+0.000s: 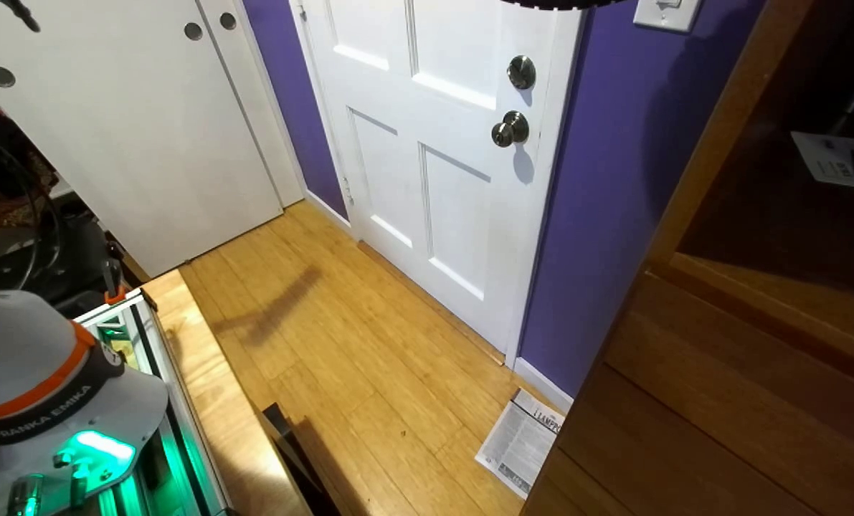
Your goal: Turn off the light
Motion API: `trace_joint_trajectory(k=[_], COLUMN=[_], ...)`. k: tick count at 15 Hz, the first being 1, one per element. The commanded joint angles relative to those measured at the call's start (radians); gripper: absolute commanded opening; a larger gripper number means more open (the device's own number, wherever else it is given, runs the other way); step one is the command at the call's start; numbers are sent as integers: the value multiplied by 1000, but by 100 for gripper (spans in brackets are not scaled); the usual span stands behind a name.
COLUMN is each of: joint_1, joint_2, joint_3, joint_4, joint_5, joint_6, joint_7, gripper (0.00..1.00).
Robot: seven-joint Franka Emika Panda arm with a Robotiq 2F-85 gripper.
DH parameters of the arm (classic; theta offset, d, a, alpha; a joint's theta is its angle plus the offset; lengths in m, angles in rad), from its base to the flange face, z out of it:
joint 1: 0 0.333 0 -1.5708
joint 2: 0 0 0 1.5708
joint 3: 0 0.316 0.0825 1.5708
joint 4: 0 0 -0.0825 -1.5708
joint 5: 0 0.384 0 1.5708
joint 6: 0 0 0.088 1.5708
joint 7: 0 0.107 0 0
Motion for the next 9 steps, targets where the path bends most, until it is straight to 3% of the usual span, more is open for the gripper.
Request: trace_joint_trajectory(k=[1, 9], joint_1=[-31, -54], joint_2=[65, 125], joint_3=[42, 80], joint_4=[74, 150], joint_5=[11, 6], joint_6=[14, 15], joint_7=[-17, -20], gripper=[0, 0])
